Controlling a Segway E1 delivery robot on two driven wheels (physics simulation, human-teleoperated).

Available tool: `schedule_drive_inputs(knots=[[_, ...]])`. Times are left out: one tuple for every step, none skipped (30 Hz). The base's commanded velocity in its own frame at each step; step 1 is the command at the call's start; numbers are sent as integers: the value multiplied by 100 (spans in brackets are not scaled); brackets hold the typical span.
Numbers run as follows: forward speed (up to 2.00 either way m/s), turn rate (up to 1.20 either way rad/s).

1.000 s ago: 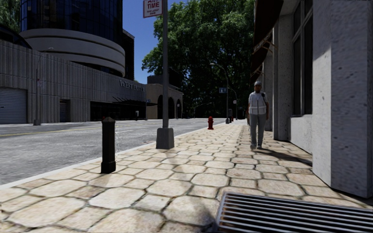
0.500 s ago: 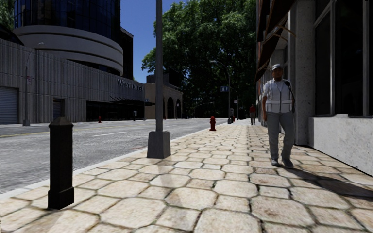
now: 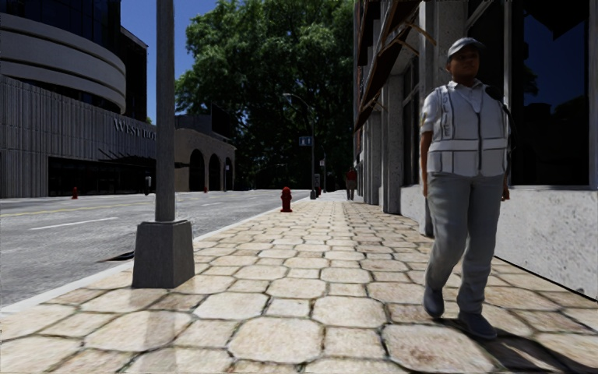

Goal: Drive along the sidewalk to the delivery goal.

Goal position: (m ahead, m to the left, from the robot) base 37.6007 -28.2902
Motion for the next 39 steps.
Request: schedule_drive_inputs(knots=[[200, -53], [200, -46], [200, -37], [200, -21], [200, -21], [200, 0], [200, 0], [200, 0], [200, 0], [200, 0], [200, 0], [200, 0], [200, 0], [200, 0], [200, 0], [200, 0], [200, 0], [200, 0], [200, 0], [200, 0], [200, 0], [200, 0], [200, 0], [200, 0], [200, 0], [200, 0], [200, 0], [200, 0], [200, 0], [200, 0], [200, 0], [200, 0], [200, 0], [200, 0], [200, 0], [200, 0], [200, 0], [200, 0], [200, 0]])
